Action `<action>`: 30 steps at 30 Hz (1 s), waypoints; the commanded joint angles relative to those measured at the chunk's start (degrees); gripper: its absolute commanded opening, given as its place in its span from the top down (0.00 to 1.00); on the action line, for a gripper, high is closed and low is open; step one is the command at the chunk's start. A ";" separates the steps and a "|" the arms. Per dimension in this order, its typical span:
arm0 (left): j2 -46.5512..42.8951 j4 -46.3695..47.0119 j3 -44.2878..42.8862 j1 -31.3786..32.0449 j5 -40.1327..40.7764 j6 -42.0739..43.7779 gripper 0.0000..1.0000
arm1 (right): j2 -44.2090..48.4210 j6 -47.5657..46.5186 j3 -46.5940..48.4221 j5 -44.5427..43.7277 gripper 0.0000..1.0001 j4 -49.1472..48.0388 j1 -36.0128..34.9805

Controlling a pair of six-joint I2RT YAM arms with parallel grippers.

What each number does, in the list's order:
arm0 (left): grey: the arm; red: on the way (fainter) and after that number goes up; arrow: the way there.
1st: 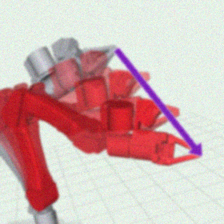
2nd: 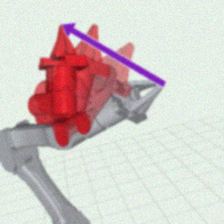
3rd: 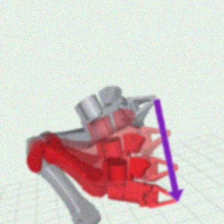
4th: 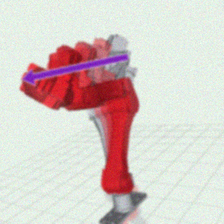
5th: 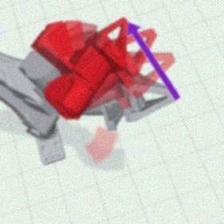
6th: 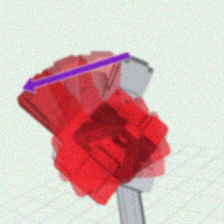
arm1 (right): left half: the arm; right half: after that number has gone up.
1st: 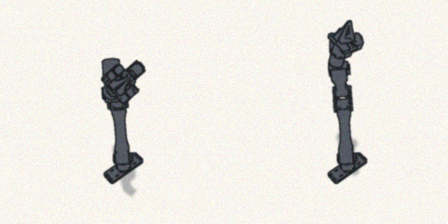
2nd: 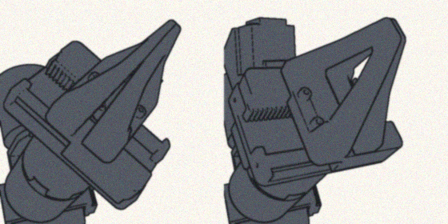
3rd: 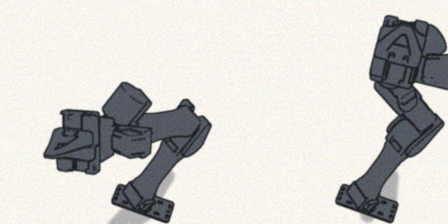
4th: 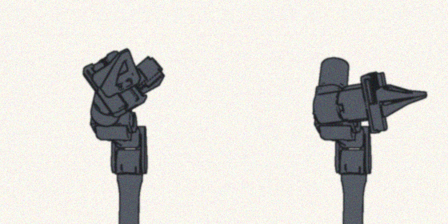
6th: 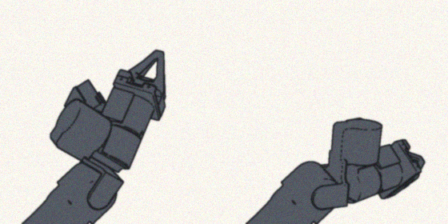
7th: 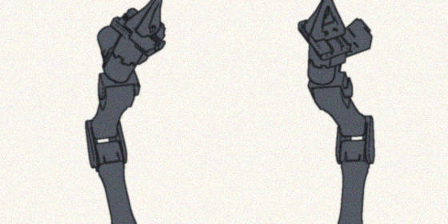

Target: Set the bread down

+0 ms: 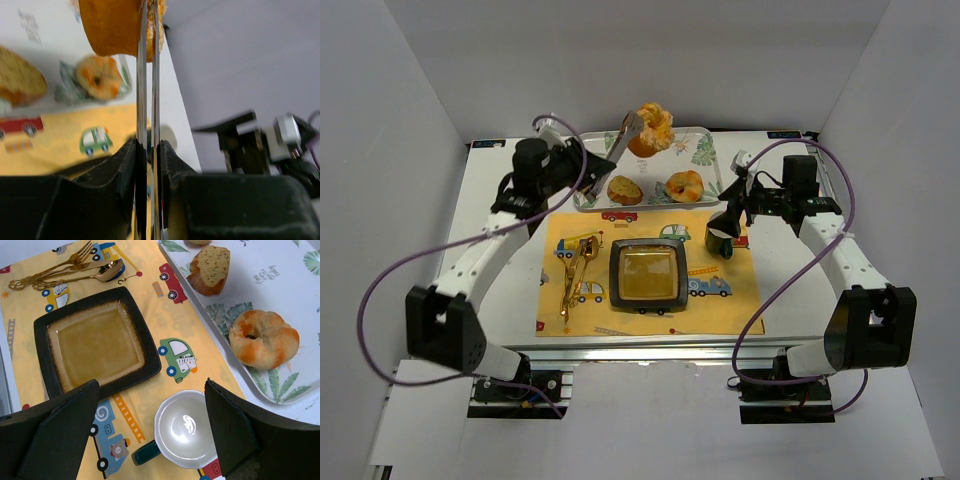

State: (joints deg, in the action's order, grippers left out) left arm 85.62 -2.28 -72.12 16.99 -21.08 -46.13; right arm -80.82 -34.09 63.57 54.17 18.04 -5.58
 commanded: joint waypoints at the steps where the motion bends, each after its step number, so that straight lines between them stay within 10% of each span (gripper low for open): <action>1: -9.74 -1.47 8.99 0.41 -6.33 -4.23 1.00 | 2.07 -0.28 -0.55 0.58 0.11 -1.87 0.49; 11: -34.80 -3.86 33.70 1.20 -16.61 -17.41 1.00 | 0.84 0.86 1.11 0.93 0.11 -3.37 0.75; 19: -36.50 -10.19 38.63 1.46 -18.82 -14.17 1.00 | 0.75 1.48 1.03 1.37 0.11 -3.02 0.75; 30: -34.30 -16.00 34.15 1.46 -14.69 -7.13 0.49 | 1.71 1.39 0.33 1.46 0.11 -2.57 0.75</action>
State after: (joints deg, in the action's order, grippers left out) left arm 51.94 -18.59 -34.48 18.26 -36.88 -55.05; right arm -80.47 -33.01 63.18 54.19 16.38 -5.10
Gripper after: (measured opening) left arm 0.504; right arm 0.895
